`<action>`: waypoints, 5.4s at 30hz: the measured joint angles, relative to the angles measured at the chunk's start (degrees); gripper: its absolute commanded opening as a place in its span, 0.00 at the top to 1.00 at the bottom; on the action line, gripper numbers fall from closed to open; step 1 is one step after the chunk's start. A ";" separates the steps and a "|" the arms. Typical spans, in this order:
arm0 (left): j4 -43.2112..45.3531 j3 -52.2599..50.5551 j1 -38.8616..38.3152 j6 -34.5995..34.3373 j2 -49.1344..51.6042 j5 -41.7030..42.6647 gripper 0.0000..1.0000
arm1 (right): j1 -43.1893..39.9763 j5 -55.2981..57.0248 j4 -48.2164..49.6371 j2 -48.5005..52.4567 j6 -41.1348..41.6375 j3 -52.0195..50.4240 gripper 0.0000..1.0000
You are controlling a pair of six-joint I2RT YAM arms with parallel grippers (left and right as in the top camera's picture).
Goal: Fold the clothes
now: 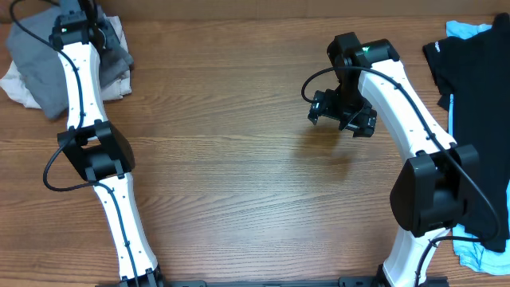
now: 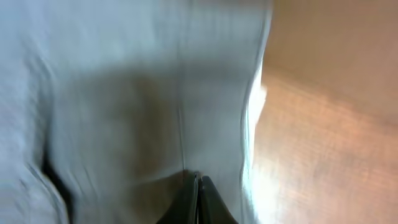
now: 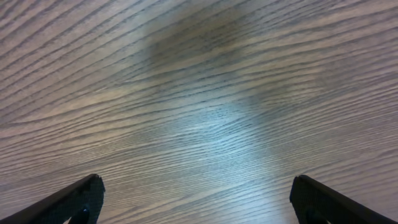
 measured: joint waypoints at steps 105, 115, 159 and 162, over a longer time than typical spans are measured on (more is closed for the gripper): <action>-45.20 -39.67 7.37 10.60 -122.33 31.71 0.00 | 4.57 18.91 27.43 -74.95 7.21 -41.79 0.00; -45.22 -39.67 7.37 10.60 -122.33 31.71 0.00 | 4.57 18.86 27.43 -69.59 7.19 -41.79 0.00; -45.42 -39.67 7.37 10.60 -122.33 31.52 0.00 | -8.68 14.25 37.00 -90.25 1.33 -59.06 0.00; -45.40 -39.67 7.37 10.60 -122.33 31.47 0.00 | -8.94 12.55 43.45 -94.88 -1.60 -65.81 0.00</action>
